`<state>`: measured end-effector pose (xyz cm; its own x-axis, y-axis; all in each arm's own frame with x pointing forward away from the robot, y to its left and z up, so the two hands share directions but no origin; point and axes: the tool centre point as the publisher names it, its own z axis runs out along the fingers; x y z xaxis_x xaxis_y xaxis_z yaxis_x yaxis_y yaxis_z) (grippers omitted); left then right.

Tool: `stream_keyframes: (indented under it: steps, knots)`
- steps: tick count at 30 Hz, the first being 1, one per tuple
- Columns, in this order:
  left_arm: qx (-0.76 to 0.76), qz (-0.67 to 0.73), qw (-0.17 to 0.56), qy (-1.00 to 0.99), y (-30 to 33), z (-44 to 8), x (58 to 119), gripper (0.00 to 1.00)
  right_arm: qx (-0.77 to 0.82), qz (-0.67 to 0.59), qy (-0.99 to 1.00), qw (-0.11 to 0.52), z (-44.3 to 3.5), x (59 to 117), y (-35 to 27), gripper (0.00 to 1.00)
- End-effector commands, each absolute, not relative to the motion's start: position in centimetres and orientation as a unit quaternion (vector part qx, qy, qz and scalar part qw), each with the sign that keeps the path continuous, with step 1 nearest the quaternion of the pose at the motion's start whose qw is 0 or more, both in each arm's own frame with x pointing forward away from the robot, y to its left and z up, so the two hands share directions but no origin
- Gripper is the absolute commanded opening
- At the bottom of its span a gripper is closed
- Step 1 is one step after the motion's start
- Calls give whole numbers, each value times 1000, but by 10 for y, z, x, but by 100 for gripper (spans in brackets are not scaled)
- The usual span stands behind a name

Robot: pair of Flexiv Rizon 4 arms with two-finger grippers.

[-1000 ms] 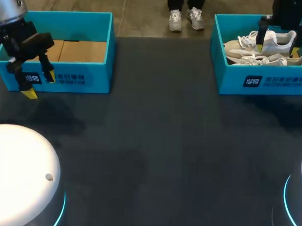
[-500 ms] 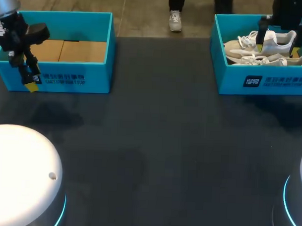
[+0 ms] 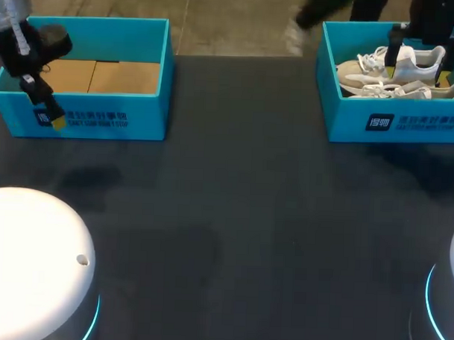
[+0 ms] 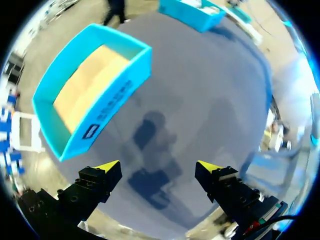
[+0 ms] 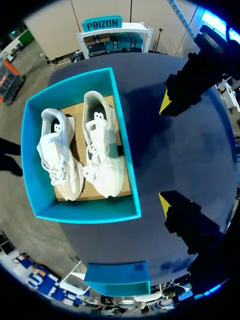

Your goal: Take the shoe out of the shoebox, open the shoe tongue, remove and reinsert the insole, then place the shoe into the shoebox

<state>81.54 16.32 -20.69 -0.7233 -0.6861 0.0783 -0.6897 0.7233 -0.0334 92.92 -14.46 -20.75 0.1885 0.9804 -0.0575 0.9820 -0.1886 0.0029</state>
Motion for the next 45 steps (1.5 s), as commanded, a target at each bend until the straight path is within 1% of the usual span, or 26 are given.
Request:
stream_keyframes:
  steps: [1, 7, 11, 15, 21, 27, 45]
  knots:
    - [641, -58, 91, -760, 168, -204, 840, 100, 771, -20, 636, 19, -208, 929, -145, 100]
    - [655, -68, 96, -746, 180, -202, 855, 100, 771, -20, 636, 19, -208, 929, -145, 100]
    - [695, -75, 106, -707, 189, -199, 867, 100, 771, -20, 636, 19, -208, 929, -145, 100]
    - [745, -79, 98, -656, 198, -196, 876, 100, 771, -20, 636, 19, -208, 929, -145, 100]
    - [773, -80, 81, -624, 207, -192, 886, 100, 771, -20, 636, 19, -208, 929, -145, 100]
    - [786, -79, 83, -607, 212, -192, 896, 100, 771, -20, 636, 19, -208, 929, -145, 100]
    - [786, -79, 83, -607, 212, -192, 896, 100, 771, -20, 636, 19, -208, 929, -145, 100]
